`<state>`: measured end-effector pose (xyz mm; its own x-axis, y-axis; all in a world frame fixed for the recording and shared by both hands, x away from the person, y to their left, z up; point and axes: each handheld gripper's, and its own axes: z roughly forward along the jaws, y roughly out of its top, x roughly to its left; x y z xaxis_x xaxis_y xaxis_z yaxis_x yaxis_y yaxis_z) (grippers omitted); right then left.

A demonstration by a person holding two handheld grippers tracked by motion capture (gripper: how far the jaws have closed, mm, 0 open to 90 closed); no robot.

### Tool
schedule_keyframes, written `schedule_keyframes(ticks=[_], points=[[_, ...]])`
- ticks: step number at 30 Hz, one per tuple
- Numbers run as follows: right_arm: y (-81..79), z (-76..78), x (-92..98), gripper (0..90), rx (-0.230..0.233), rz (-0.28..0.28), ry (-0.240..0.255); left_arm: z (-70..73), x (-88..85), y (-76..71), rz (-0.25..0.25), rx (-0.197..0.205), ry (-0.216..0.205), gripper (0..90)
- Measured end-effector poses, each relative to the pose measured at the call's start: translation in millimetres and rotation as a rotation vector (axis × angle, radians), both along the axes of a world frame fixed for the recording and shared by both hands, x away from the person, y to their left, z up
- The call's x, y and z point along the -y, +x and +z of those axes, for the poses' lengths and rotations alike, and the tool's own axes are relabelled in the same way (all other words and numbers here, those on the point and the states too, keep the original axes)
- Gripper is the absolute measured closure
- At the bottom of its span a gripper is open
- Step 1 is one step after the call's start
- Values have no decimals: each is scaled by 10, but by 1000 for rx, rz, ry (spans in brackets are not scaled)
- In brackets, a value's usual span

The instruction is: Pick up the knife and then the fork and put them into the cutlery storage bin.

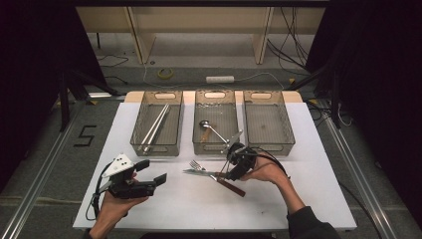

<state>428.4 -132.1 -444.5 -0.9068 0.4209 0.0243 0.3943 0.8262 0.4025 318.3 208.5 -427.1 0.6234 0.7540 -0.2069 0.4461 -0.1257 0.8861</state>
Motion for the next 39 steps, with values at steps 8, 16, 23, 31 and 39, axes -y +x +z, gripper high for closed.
schedule_keyframes(ticks=[8, 16, 23, 31, 39], points=[[-3, -27, 3, 488, -18, 17, -13, 0, 4, -12, -3, 1, 13, 163], [-2, -51, 11, 542, -23, 23, -36, 1, -9, -34, -8, 7, 13, 163], [-26, -85, -44, 570, -28, 42, -51, -1, -32, -42, -3, 9, 10, 163], [-31, -150, -93, 600, -14, 61, -70, -1, -22, -44, 1, 7, 11, 163], [-23, -165, -123, 618, -8, 64, -80, -4, -24, -45, 1, 8, 12, 163]])
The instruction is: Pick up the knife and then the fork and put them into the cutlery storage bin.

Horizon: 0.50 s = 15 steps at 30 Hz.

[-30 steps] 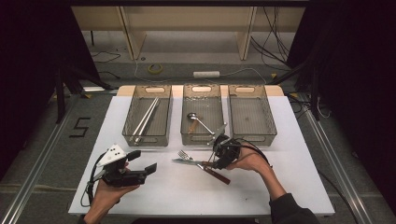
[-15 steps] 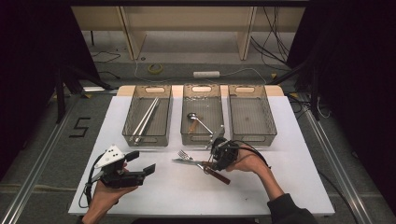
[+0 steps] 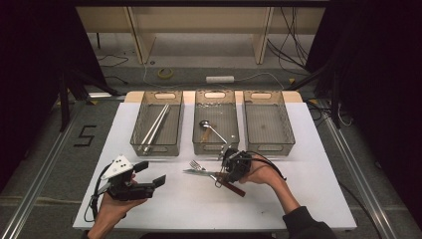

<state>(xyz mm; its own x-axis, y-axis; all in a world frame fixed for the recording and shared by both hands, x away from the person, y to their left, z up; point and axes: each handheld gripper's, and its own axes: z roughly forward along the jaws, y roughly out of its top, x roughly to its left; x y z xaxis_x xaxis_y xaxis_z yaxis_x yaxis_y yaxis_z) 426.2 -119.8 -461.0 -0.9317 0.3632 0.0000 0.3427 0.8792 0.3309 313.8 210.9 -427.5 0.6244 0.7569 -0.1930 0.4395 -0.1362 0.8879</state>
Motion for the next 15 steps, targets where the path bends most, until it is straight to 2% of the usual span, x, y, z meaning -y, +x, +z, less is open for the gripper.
schedule_keyframes(ticks=[7, 9, 12, 15], points=[[0, 4, -7, 660, 4, -11, -8, 0, 0, -1, 0, 0, 1, 163], [-4, 0, -12, 676, 14, 2, -13, 0, 1, -2, -1, 1, 1, 163], [-19, 9, -25, 696, 1, -10, -17, -1, 2, -2, -1, 0, 3, 163], [-24, 5, -33, 706, 14, 0, -24, -1, 1, -1, -1, 0, 3, 163]])
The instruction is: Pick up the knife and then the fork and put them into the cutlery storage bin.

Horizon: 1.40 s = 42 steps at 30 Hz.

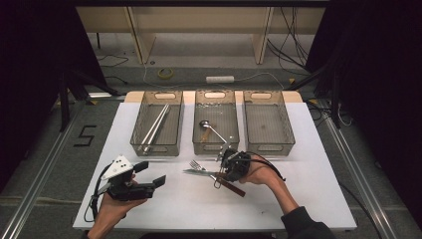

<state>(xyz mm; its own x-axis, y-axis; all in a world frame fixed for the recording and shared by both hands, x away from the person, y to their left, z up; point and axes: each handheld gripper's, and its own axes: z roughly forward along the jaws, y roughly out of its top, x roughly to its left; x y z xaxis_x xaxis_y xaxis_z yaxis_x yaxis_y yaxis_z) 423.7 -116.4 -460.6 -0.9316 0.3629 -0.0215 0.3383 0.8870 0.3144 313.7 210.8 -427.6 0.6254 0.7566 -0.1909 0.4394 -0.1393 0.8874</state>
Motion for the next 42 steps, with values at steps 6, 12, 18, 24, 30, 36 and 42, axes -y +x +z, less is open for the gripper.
schedule_keyframes(ticks=[6, 12, 18, 24, 30, 36, 42], points=[[-18, 8, -13, 728, 9, 15, -16, 0, 3, 1, -1, 1, 3, 163], [-38, 4, -26, 759, 22, 40, -16, 0, 4, 1, 0, 1, 2, 163], [-46, 10, -33, 767, 28, 48, -22, -1, 1, 0, 1, 1, 1, 163], [-47, 35, -8, 770, 28, 50, -4, 0, 1, 0, 1, 1, 0, 163], [-39, 94, 57, 771, 32, 9, 19, 1, 5, 2, 0, 1, 4, 164], [-36, 159, 107, 771, 37, -14, 47, 1, 5, 2, 0, 2, 3, 164], [-31, 214, 152, 771, 46, -20, 78, 1, 4, 1, -1, 3, 4, 163]])
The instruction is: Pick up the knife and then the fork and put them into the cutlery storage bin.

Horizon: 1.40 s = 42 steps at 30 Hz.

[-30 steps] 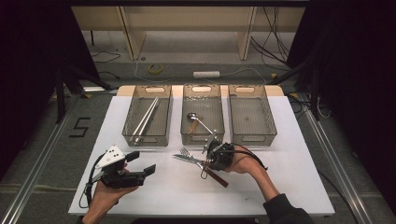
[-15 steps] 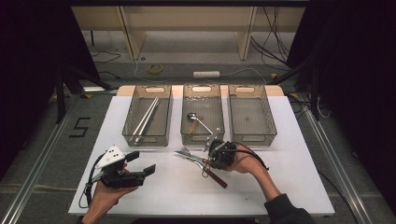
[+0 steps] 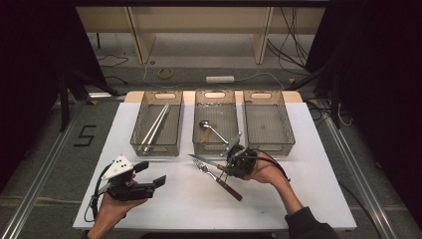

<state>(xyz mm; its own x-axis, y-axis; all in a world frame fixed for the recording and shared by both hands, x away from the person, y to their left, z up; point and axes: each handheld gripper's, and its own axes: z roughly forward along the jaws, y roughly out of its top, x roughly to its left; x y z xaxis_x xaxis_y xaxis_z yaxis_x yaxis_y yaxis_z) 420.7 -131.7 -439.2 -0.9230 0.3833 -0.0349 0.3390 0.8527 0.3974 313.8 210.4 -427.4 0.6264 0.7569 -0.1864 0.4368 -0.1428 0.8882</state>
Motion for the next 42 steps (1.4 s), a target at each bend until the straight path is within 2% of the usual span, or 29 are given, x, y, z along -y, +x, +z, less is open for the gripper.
schedule_keyframes(ticks=[2, 3, 12, 19, 24, 42], points=[[-2, 25, 16, 771, -9, -13, 12, 1, -1, 0, 1, 0, -1, 164], [6, 28, 29, 771, 3, -8, 21, 1, -2, -1, 1, 0, -1, 164], [18, 153, 141, 771, 5, -66, 76, 0, 1, 1, 3, 0, -1, 163], [31, 238, 222, 771, 22, -79, 119, 1, 1, 1, 5, 1, 1, 163], [30, 310, 272, 771, 24, -110, 143, 0, 0, 2, 7, 0, -1, 163], [125, 592, 658, 771, 90, -235, 242, -2, -23, 7, 22, -1, -12, 163]])
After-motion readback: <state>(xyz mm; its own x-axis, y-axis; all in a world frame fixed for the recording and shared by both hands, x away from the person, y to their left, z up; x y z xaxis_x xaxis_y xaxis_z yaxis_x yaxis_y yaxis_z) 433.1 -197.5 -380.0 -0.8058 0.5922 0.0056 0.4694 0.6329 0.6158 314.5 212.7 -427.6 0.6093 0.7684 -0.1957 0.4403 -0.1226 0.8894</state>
